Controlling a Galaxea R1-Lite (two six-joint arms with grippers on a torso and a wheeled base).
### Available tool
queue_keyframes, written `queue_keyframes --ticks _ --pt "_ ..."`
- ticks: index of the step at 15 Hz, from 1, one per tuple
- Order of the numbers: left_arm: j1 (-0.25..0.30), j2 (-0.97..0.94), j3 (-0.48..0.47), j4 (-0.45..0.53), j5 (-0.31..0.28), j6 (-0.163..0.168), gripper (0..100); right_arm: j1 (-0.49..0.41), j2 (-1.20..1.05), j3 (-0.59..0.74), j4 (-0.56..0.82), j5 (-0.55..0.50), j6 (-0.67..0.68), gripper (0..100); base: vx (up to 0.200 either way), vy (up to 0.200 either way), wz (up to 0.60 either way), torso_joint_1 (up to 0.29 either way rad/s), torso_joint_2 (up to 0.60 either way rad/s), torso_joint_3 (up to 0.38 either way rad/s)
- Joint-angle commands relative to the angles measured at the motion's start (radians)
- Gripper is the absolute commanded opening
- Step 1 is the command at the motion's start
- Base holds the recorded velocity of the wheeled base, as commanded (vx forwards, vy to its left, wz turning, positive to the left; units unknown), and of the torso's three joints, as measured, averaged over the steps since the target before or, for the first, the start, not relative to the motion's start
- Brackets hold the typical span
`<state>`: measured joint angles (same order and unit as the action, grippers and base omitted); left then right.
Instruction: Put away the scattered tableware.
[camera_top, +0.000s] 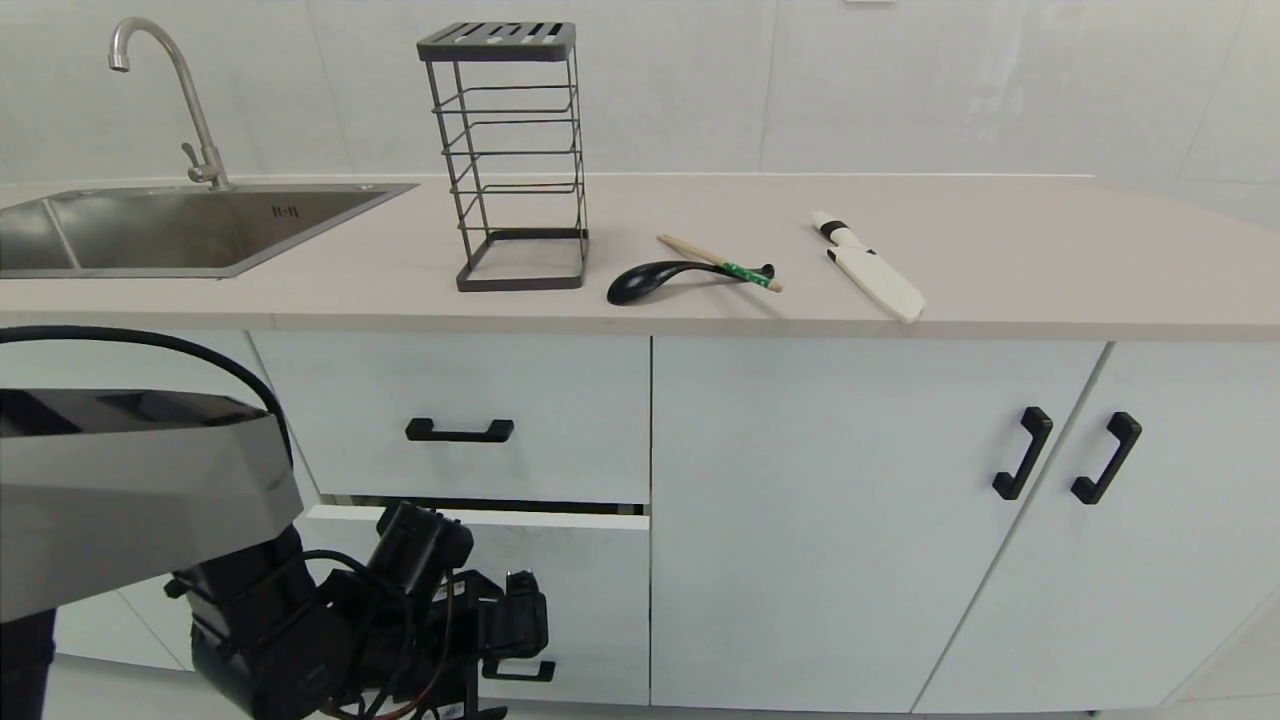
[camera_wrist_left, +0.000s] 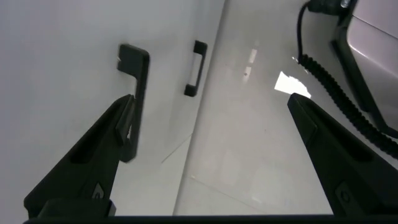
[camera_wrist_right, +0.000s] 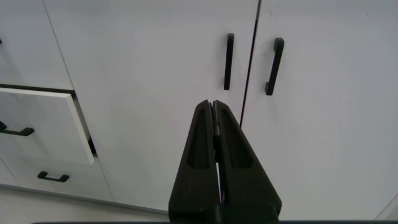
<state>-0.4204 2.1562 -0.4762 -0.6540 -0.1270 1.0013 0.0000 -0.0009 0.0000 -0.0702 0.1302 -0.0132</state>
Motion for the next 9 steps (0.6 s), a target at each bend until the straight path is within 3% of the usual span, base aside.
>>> queue_keyframes --ticks 1,9 --pt "0.014 0.068 -0.053 -0.009 0.001 0.0 100 0.0 0.001 0.0 0.0 0.0 -0.001 0 0.0 0.0 0.0 0.0 0.0 0.0" --pt "0.042 0.151 -0.055 -0.012 0.004 0.002 100 0.0 0.001 0.0 0.0 0.0 -0.001 0 0.0 0.0 0.0 0.0 0.0 0.0"
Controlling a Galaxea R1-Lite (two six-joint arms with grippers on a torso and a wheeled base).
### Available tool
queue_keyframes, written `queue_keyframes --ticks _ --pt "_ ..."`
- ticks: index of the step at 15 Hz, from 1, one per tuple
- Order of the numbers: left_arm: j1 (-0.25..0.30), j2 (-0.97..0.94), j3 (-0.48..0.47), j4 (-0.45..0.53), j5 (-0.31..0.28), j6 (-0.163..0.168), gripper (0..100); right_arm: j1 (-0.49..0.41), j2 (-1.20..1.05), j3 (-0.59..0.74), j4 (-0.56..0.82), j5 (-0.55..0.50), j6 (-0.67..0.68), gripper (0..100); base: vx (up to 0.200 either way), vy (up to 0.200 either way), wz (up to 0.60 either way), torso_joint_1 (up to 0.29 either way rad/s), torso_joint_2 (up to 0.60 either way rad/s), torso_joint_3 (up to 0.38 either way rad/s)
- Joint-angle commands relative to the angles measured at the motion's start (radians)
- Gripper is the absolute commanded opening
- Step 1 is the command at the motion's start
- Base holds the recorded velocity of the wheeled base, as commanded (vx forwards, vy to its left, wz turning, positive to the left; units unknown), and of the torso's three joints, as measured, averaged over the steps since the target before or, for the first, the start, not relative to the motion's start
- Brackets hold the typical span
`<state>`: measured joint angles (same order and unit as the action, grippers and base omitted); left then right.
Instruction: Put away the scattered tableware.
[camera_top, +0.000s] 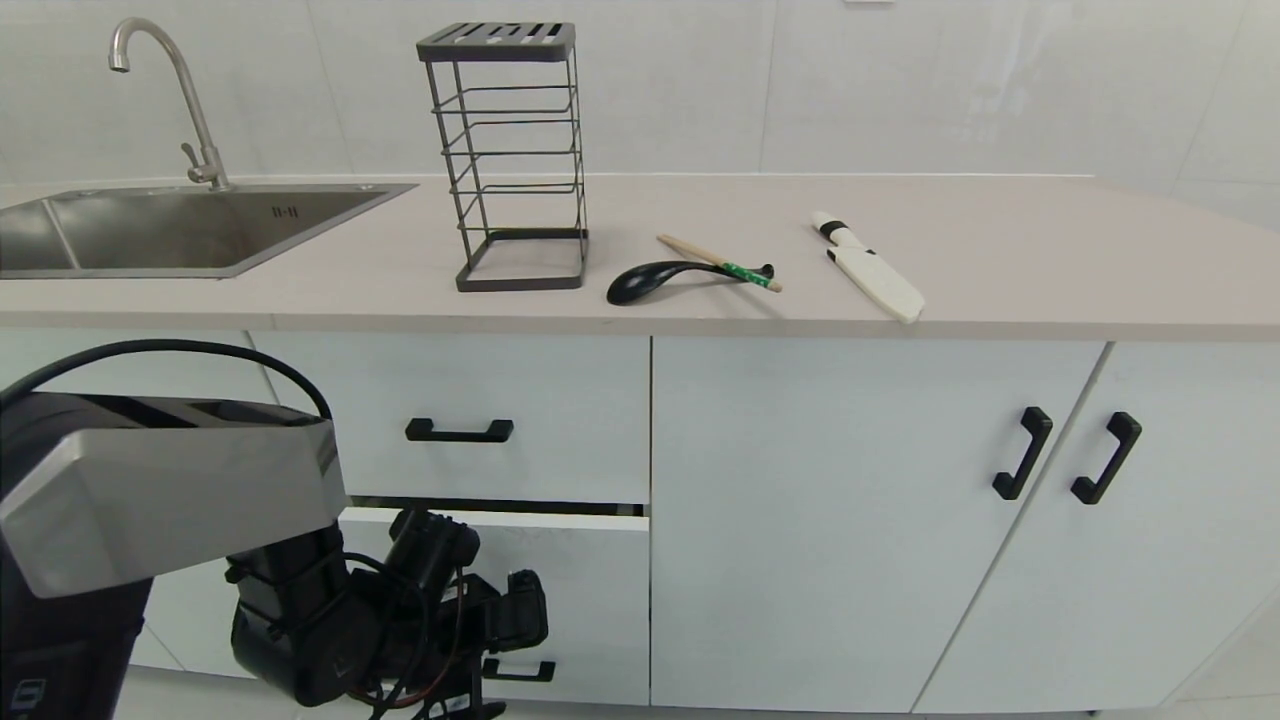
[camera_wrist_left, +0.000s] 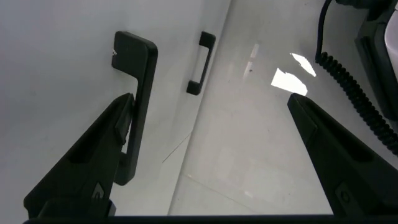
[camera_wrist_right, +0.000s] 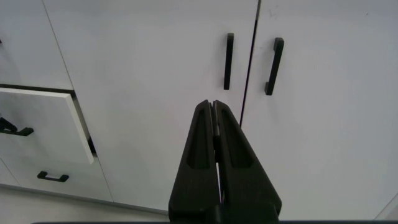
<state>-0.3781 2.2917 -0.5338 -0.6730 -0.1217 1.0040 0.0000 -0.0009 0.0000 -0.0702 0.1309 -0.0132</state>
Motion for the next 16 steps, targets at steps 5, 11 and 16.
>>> queue_keyframes --ticks 5,11,16 --pt "-0.007 -0.001 0.075 0.004 -0.003 0.007 100 0.0 0.001 0.0 0.0 0.0 -0.001 0 0.0 0.0 0.0 0.0 0.0 0.0" --pt "-0.018 -0.104 0.201 -0.002 -0.006 0.016 100 0.0 0.001 0.0 0.0 0.0 -0.001 0 0.0 0.0 0.0 0.0 0.0 0.0" --pt "-0.111 -0.365 0.331 0.004 -0.047 0.008 100 0.0 0.001 0.0 0.0 0.001 -0.001 0 0.0 0.0 0.0 0.0 0.0 0.0"
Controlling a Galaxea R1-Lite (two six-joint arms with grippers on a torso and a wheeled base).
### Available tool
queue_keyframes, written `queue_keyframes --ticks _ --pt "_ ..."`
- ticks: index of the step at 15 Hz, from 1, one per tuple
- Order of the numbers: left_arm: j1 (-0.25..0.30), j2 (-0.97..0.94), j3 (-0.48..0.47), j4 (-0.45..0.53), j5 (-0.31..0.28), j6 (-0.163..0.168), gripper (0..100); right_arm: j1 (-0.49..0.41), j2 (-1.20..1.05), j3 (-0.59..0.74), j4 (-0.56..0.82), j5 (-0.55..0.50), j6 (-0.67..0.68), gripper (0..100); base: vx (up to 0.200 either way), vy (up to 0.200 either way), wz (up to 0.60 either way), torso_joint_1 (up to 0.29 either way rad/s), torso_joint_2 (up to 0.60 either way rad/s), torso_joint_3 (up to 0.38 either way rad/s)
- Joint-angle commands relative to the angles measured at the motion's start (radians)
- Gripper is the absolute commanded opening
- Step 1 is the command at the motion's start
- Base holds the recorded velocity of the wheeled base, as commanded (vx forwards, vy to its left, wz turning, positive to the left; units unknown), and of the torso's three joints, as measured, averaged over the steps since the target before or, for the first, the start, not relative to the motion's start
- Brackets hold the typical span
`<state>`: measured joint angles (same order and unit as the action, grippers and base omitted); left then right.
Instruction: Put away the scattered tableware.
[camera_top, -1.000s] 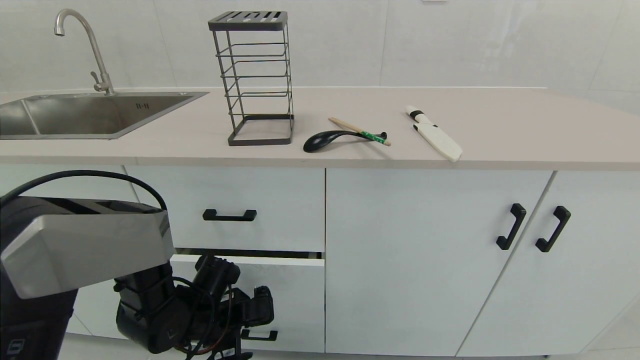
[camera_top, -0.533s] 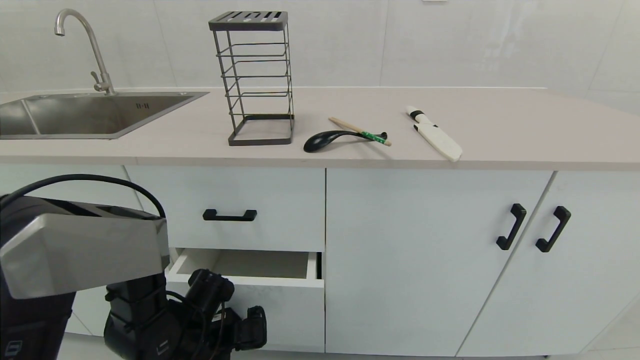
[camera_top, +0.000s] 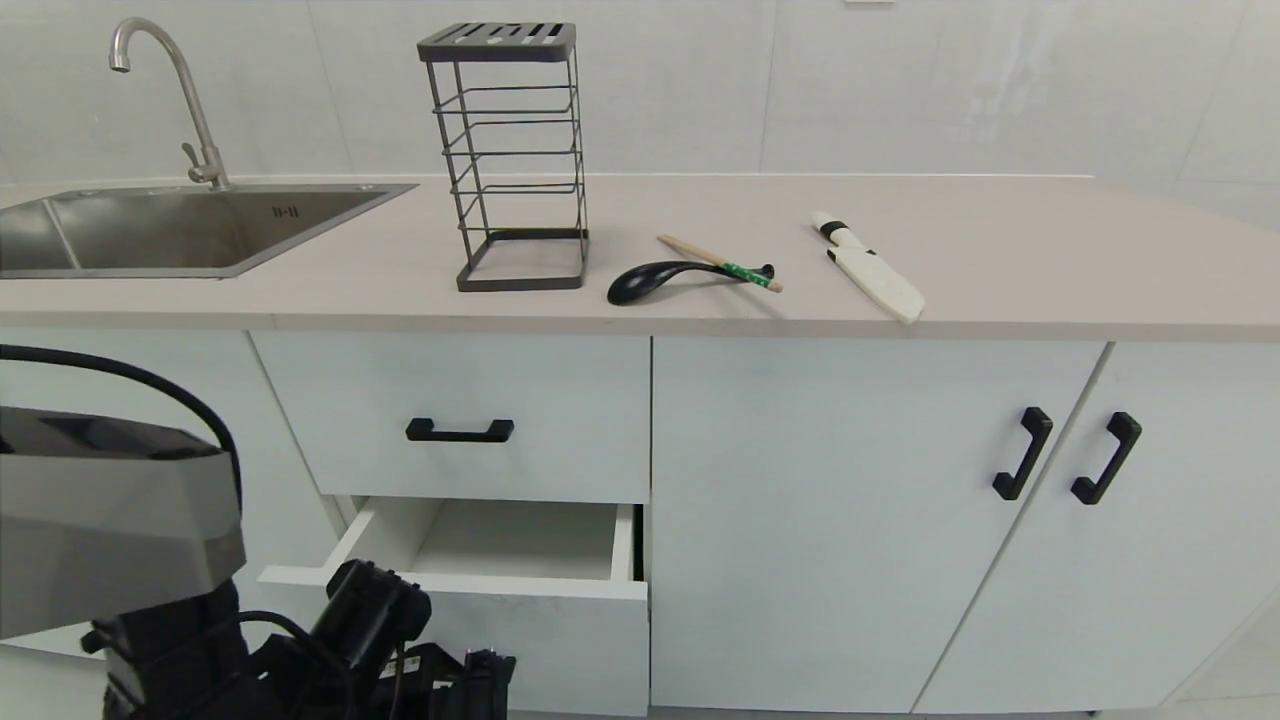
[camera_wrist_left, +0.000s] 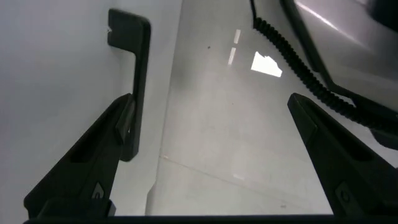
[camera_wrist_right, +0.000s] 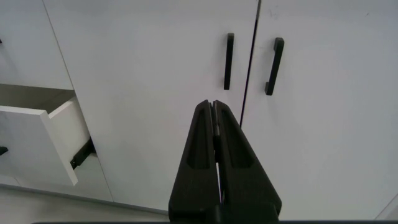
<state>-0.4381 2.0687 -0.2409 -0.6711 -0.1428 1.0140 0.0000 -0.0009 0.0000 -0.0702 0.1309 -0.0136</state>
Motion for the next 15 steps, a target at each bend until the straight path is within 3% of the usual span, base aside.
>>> queue_keyframes --ticks 1,2,4,5,6,7,8,9,10,12,13,14,15 --pt "-0.077 -0.182 0.037 0.002 -0.054 -0.008 100 0.0 0.001 0.0 0.0 0.001 0.0 0 0.0 0.0 0.0 0.0 0.0 0.0" --pt "-0.125 -0.254 0.038 0.011 -0.074 -0.029 100 0.0 0.001 0.0 0.0 0.0 0.0 0 0.0 0.0 0.0 0.0 0.0 0.0" --pt "-0.249 -0.369 0.043 0.068 -0.109 -0.12 100 0.0 0.001 0.0 0.0 0.0 0.0 0 0.0 0.0 0.0 0.0 0.0 0.0" --pt "-0.32 -0.404 0.037 0.084 -0.112 -0.198 100 0.0 0.001 0.0 0.0 0.001 0.001 0 0.0 0.0 0.0 0.0 0.0 0.0" --pt "-0.376 -0.42 0.005 0.087 -0.113 -0.313 100 0.0 0.001 0.0 0.0 0.0 0.0 0 0.0 0.0 0.0 0.0 0.0 0.0" --pt "-0.393 -0.421 -0.049 0.087 -0.113 -0.396 100 0.0 0.001 0.0 0.0 0.0 0.0 0 0.0 0.0 0.0 0.0 0.0 0.0" --pt "-0.383 -0.421 -0.115 0.1 -0.115 -0.436 100 0.0 0.001 0.0 0.0 0.0 0.0 0 0.0 0.0 0.0 0.0 0.0 0.0" --pt "-0.363 -0.42 -0.144 0.122 -0.116 -0.45 100 0.0 0.001 0.0 0.0 0.0 0.0 0 0.0 0.0 0.0 0.0 0.0 0.0" --pt "-0.297 -0.42 -0.181 0.199 -0.143 -0.448 100 0.0 0.001 0.0 0.0 0.0 0.0 0 0.0 0.0 0.0 0.0 0.0 0.0" --pt "-0.215 -0.415 -0.184 0.223 -0.144 -0.44 100 0.0 0.001 0.0 0.0 0.0 0.0 0 0.0 0.0 0.0 0.0 0.0 0.0" --pt "-0.205 -0.414 -0.186 0.223 -0.144 -0.437 100 0.0 0.001 0.0 0.001 0.0 0.0 0 0.0 0.0 0.0 0.0 0.0 0.0" --pt "-0.113 -0.4 -0.189 0.231 -0.146 -0.404 100 0.0 0.001 0.0 0.001 0.0 0.0 0 0.0 0.0 0.0 0.0 0.0 0.0" --pt "-0.083 -0.387 -0.189 0.235 -0.15 -0.387 100 0.0 0.001 0.0 0.001 0.0 0.0 0 0.0 0.0 0.0 0.0 0.0 0.0"
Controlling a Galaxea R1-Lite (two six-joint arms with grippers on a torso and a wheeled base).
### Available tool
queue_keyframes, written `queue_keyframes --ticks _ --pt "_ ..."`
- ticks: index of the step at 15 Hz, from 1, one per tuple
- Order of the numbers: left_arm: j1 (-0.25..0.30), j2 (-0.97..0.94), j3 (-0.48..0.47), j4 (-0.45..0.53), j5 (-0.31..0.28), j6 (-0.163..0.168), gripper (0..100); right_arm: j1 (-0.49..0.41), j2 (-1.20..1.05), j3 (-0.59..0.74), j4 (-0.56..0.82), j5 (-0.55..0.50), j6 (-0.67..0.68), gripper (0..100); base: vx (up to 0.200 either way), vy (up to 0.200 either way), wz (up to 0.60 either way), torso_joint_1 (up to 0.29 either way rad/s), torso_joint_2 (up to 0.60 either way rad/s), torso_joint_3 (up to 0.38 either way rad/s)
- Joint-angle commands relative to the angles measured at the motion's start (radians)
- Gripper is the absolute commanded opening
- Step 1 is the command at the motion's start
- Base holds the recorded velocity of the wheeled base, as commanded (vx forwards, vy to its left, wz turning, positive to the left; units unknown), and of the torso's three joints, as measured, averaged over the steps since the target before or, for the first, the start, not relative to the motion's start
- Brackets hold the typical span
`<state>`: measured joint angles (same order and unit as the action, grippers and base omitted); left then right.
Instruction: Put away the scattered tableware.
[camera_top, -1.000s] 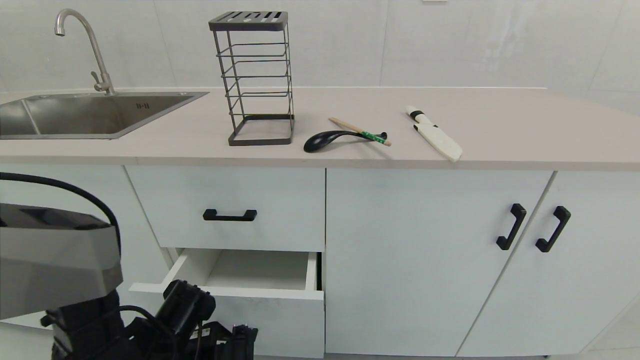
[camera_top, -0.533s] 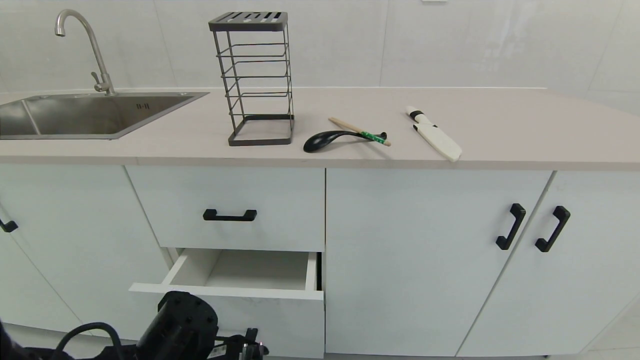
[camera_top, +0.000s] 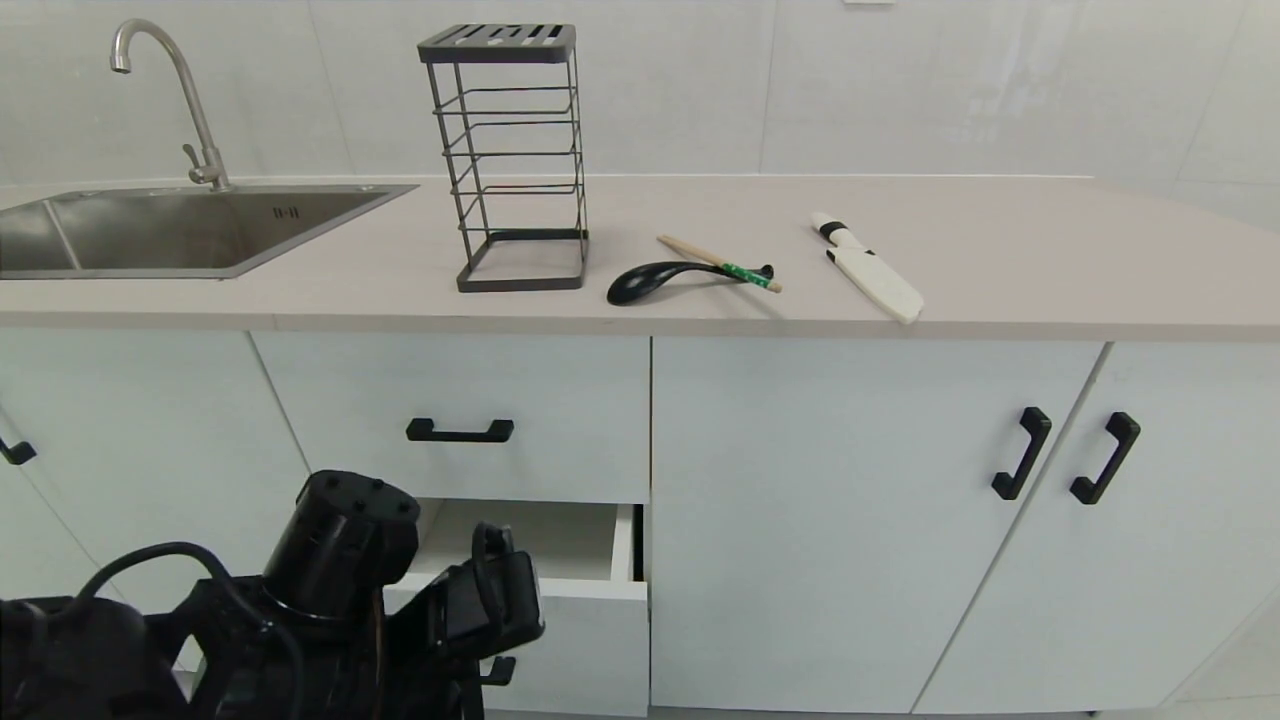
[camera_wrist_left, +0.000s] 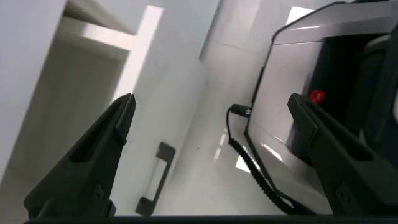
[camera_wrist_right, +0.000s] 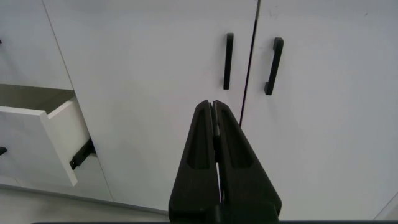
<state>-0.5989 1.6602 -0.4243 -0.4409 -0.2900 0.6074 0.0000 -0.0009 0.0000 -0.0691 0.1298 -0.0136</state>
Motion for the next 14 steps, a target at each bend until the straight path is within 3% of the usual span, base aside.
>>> queue_keyframes --ticks 1,5,8,11,14 --pt "0.114 0.064 -0.008 0.005 -0.003 0.058 100 0.0 0.001 0.0 0.0 0.001 -0.002 0 0.0 0.0 0.0 0.0 0.0 0.0" --pt "0.174 0.253 -0.14 0.007 -0.003 0.158 100 0.0 0.001 0.0 0.0 0.001 0.0 0 0.0 0.0 0.0 0.0 0.0 0.0" --pt "0.203 0.334 -0.183 0.005 -0.003 0.199 100 0.0 0.001 0.0 0.0 0.001 0.0 0 0.0 0.0 0.0 0.0 0.0 0.0" --pt "0.206 0.366 -0.183 0.007 -0.003 0.207 100 0.0 0.001 0.0 -0.001 0.001 0.0 0 0.0 0.0 0.0 0.0 0.0 0.0" --pt "0.162 0.354 -0.123 0.007 -0.006 0.207 100 0.0 0.001 0.0 -0.001 0.001 0.0 0 0.0 0.0 0.0 0.0 0.0 0.0"
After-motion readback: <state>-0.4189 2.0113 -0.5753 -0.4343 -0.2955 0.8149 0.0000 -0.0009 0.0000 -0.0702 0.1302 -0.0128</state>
